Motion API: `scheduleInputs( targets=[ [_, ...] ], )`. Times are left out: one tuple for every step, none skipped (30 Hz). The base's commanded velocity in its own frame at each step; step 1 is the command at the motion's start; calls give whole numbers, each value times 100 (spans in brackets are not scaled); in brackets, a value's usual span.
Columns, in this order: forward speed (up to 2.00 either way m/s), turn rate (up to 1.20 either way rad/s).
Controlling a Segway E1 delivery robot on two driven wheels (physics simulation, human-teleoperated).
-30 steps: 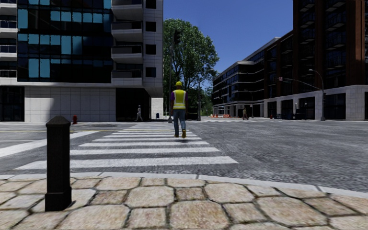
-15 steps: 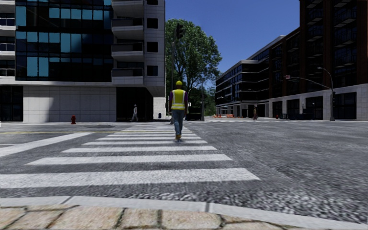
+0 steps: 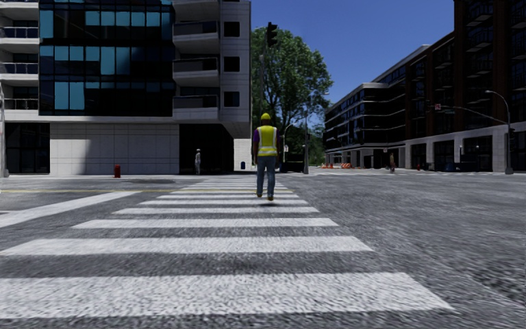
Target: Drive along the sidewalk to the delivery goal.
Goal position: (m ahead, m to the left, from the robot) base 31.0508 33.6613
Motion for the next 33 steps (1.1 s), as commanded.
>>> scheduleInputs(
  targets=[
    [154,25],
    [153,16],
    [153,8],
    [153,6],
    [153,6],
    [153,6],
    [153,6],
    [153,5],
    [153,5],
    [153,5],
    [153,5],
    [153,5],
    [153,5],
    [153,5],
    [153,5],
    [153,5],
    [153,4],
    [153,0],
    [153,0],
    [153,0],
    [153,0],
    [153,0],
    [153,0],
    [153,0],
    [153,0],
    [153,0],
    [153,0],
    [153,0],
    [153,0],
    [153,0],
    [153,0],
    [153,0],
    [153,2]
  ],
)
